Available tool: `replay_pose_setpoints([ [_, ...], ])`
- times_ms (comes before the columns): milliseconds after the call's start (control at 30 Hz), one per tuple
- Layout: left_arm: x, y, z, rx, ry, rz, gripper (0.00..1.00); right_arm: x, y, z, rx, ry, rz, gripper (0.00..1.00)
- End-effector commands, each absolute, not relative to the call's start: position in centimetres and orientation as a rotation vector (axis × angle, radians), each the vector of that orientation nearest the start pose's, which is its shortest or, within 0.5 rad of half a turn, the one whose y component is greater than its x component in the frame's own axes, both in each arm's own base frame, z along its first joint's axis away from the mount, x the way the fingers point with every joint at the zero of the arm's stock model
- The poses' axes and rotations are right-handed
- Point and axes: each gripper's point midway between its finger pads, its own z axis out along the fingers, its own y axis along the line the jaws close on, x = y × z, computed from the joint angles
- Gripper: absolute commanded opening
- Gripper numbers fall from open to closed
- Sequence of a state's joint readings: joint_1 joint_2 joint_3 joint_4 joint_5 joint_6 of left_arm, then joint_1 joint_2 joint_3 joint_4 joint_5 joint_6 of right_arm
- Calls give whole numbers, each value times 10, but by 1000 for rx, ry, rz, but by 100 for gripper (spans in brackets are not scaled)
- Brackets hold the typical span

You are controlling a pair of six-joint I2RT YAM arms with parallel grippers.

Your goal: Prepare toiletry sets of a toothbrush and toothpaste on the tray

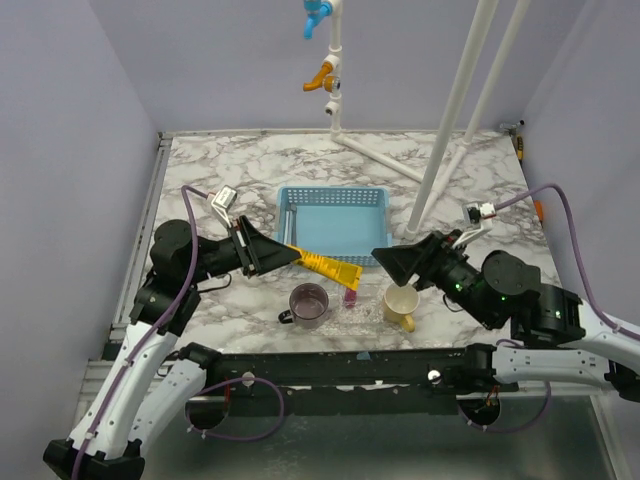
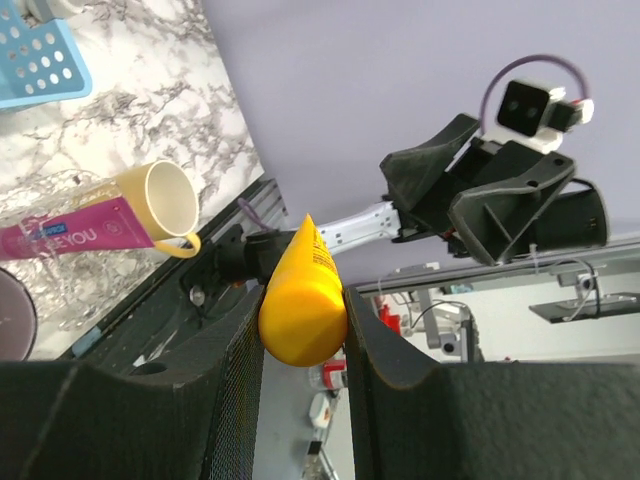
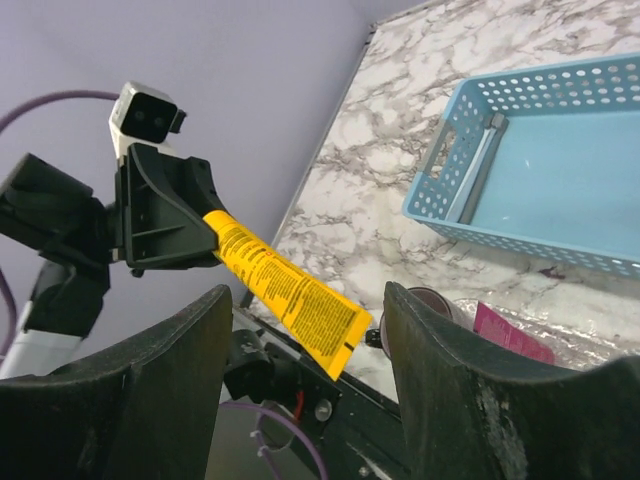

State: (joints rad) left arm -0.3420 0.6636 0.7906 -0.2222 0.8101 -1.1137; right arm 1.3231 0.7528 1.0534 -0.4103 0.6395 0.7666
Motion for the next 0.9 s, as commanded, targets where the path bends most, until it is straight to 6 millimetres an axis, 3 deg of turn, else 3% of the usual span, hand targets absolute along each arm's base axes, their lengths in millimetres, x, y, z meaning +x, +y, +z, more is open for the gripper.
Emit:
replay_pose_setpoints([
  [0,153,-213,361,-67,1809,-1758,0,142,238,369,163,1758,1147,65],
  [267,149,-212,378,-90,1723,-1848,0,131,247,360,244,1729,1352,65],
  [467,142,-210,389,-97,1669,-1903,0,123,250,371,260,1654,1490,65],
  [867,131,-207,402,-70,1619,-1950,0,114,278,397,191,1582,1620,66],
])
